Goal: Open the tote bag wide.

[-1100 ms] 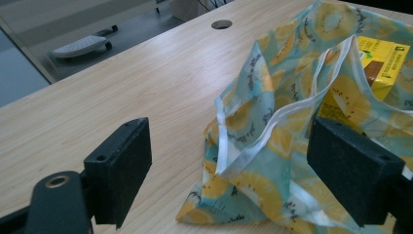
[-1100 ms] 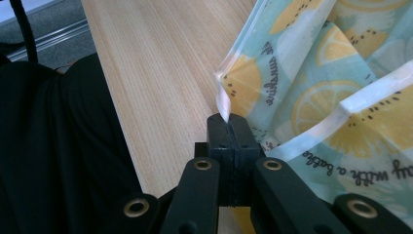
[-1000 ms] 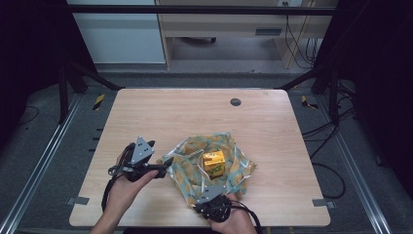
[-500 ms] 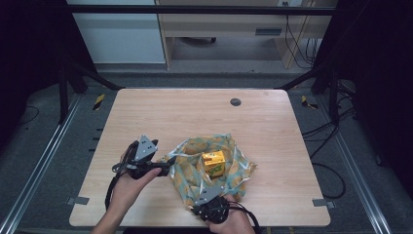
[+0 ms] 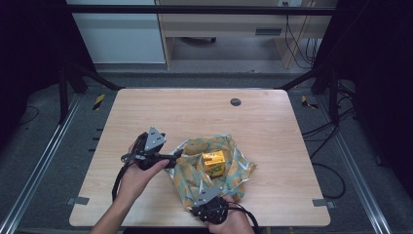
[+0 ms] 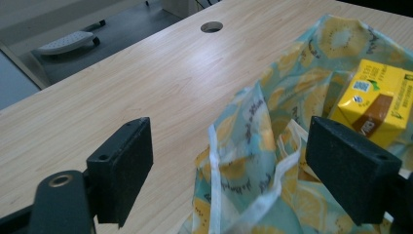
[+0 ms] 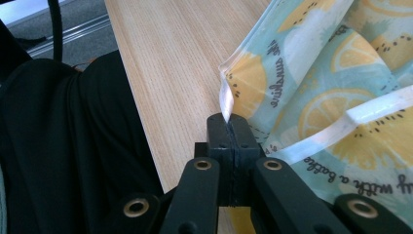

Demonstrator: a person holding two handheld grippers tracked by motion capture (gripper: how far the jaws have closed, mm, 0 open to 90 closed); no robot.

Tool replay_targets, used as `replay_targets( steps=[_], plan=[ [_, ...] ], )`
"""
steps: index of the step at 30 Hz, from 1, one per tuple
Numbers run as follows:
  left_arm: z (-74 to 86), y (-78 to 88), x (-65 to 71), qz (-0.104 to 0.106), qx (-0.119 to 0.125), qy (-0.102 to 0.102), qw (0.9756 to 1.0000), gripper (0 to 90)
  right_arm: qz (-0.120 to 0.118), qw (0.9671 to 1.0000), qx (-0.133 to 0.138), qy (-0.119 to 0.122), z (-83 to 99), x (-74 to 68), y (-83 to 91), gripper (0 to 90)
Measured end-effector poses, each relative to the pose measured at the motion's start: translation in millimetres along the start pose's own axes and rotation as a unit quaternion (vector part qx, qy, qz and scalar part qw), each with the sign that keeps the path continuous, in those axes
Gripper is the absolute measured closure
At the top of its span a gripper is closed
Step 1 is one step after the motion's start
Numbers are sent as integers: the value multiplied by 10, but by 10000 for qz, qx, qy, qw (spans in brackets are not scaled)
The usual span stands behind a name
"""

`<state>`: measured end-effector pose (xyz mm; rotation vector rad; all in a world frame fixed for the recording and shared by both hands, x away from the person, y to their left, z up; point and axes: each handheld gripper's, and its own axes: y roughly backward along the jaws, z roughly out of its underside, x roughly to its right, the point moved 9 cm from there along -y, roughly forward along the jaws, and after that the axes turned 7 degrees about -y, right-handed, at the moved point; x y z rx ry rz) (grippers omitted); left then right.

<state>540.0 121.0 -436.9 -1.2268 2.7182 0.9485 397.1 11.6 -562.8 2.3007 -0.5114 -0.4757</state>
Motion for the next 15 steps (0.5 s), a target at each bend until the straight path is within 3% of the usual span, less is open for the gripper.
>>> replay_targets(
  steps=[3,6,11,15],
  plan=[
    [-67,-64,-27,35,-26,30,10000,182,-17,10000,-4,13,-2,-8,-4,900],
    [-144,-145,-57,99,-19,199,9998,210,-24,10000,-16,17,-1,-14,-4,900],
    [-191,-279,-86,103,-171,140,9997,242,-51,10000,-42,65,3,-24,-1,900],
    [-174,-364,-23,261,-277,109,9992,252,-59,9999,-50,84,5,-27,1,900]
  ],
)
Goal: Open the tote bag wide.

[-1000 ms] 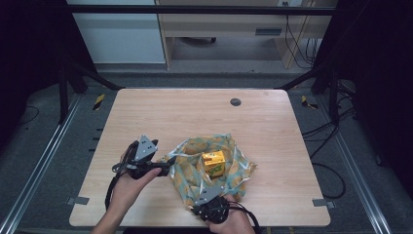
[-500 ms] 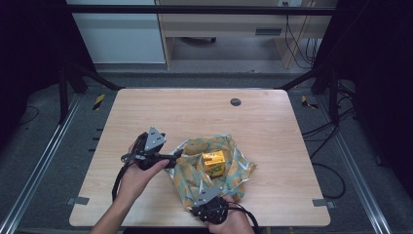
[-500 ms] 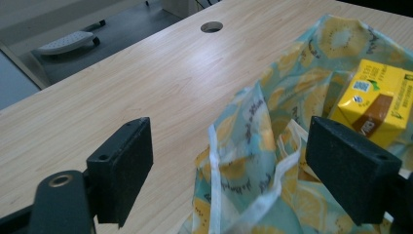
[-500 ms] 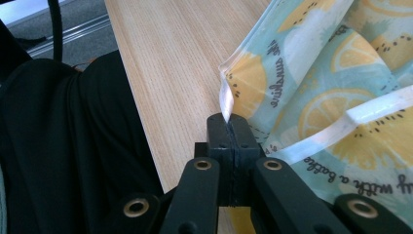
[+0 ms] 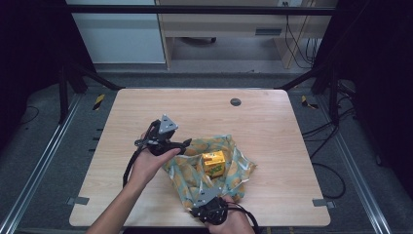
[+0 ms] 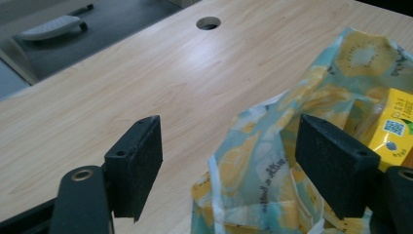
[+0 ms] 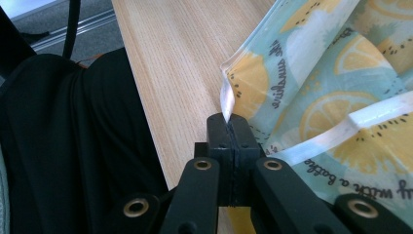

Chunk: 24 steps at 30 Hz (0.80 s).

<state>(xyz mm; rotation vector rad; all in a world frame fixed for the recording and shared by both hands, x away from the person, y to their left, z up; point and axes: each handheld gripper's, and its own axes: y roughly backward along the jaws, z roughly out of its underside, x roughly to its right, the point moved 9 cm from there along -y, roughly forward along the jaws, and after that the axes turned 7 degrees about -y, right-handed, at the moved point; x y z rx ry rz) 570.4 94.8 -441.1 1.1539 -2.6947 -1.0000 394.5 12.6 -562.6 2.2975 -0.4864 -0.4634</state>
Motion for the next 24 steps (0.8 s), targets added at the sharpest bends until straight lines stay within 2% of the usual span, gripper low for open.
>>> replay_targets(
  steps=[5,7,10,13,17,22,24],
  plan=[
    [45,-101,125,175,-211,-176,9995,260,18,10000,-16,-13,-1,-3,1,900],
    [92,-167,153,194,-379,-287,9987,306,22,10000,-17,4,0,-3,4,900],
    [162,-242,127,154,-560,-375,9976,531,8,10000,-1,33,3,-5,6,899],
    [226,-294,67,136,-650,-331,9972,703,11,10000,-22,8,8,-6,18,900],
    [317,-354,-6,86,-733,-228,9970,836,18,10000,-6,21,7,5,21,899],
    [467,-426,-113,64,-773,37,9970,884,38,10000,-59,32,26,8,35,900],
    [536,-454,-141,67,-829,58,9965,888,27,10000,-42,32,24,8,35,900]
  ],
)
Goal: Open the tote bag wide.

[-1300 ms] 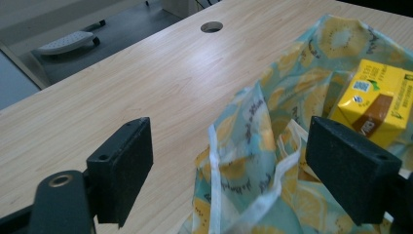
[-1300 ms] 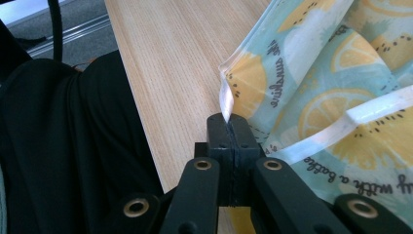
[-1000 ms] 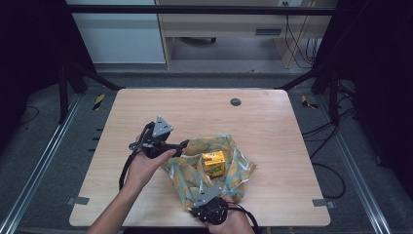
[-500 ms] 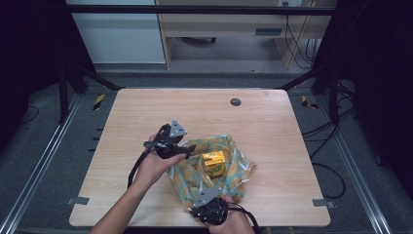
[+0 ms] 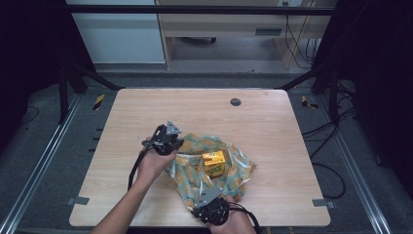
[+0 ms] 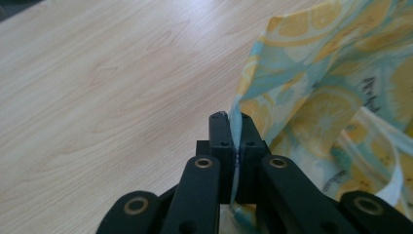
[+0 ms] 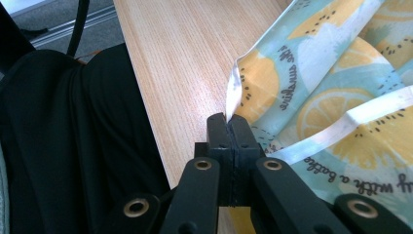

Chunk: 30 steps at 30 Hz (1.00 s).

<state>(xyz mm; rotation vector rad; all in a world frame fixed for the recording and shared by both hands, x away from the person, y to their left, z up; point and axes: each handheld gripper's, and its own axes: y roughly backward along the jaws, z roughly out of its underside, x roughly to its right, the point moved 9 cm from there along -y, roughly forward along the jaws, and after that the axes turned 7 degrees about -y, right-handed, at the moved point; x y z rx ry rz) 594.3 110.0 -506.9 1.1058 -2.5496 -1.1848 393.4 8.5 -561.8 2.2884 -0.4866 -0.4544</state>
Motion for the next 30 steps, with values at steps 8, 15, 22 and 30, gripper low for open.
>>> replay_targets(
  steps=[8,15,22,30],
  plan=[
    [207,-87,-52,49,-142,144,9998,891,-21,10000,-25,-10,6,-5,-4,900],
    [308,-123,-70,71,-134,237,9996,890,7,10000,-12,-43,8,16,3,896],
    [253,-76,5,101,161,156,9997,885,255,9993,181,-191,-44,101,196,567],
    [212,-3,29,63,381,152,9991,819,669,9949,699,-281,-174,286,811,410]
  ],
)
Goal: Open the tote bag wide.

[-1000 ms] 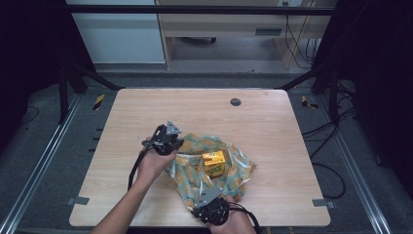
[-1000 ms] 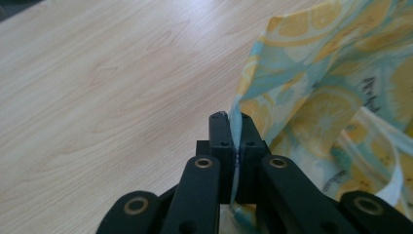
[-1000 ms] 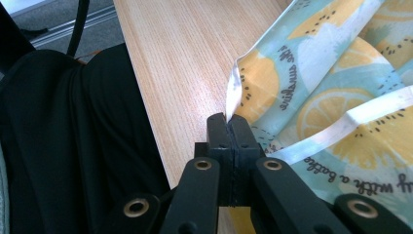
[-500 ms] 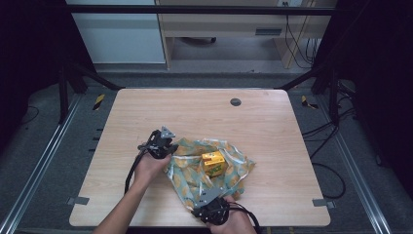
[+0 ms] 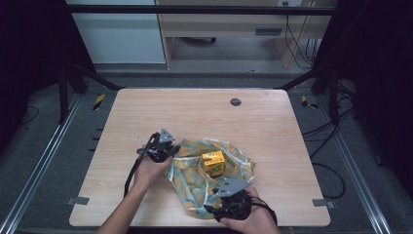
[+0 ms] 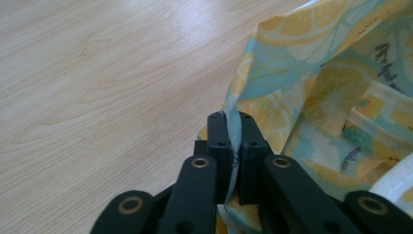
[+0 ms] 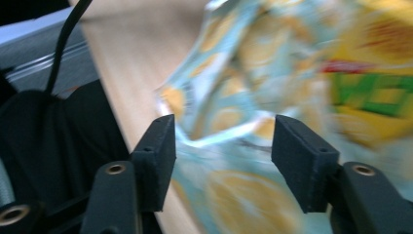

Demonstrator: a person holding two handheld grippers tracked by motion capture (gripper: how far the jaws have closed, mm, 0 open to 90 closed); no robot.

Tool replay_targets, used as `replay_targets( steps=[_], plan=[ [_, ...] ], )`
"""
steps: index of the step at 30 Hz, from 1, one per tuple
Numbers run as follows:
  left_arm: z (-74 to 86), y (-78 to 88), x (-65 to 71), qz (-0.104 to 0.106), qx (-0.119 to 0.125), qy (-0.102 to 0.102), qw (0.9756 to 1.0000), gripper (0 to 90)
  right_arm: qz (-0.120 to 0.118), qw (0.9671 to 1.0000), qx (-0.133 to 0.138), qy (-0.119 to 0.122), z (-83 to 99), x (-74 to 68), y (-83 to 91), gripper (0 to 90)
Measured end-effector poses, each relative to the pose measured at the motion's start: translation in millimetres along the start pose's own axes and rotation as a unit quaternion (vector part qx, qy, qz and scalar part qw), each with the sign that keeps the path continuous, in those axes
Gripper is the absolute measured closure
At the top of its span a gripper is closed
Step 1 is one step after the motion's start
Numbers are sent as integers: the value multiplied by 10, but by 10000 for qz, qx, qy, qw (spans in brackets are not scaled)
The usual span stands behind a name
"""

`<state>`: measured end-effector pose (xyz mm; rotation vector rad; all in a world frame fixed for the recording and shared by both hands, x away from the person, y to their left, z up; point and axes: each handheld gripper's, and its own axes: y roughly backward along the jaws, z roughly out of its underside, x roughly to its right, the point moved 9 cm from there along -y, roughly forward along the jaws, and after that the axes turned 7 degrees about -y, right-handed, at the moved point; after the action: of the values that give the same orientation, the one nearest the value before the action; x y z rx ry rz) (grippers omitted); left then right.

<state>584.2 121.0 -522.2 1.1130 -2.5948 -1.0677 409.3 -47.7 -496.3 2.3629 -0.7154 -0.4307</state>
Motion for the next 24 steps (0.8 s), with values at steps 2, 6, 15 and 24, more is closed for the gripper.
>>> replay_targets(
  steps=[2,6,15,24],
  plan=[
    [-43,56,-5,-83,82,-23,9999,697,173,9997,151,-72,-56,133,100,385],
    [-181,202,12,-105,397,-19,9992,484,522,9973,425,-310,-212,464,274,343],
    [-454,573,151,102,901,-6,9959,285,1055,9913,519,-594,-381,934,320,364],
    [59,630,332,-94,401,-96,9991,212,1040,9913,282,-753,-340,1158,151,589]
  ],
)
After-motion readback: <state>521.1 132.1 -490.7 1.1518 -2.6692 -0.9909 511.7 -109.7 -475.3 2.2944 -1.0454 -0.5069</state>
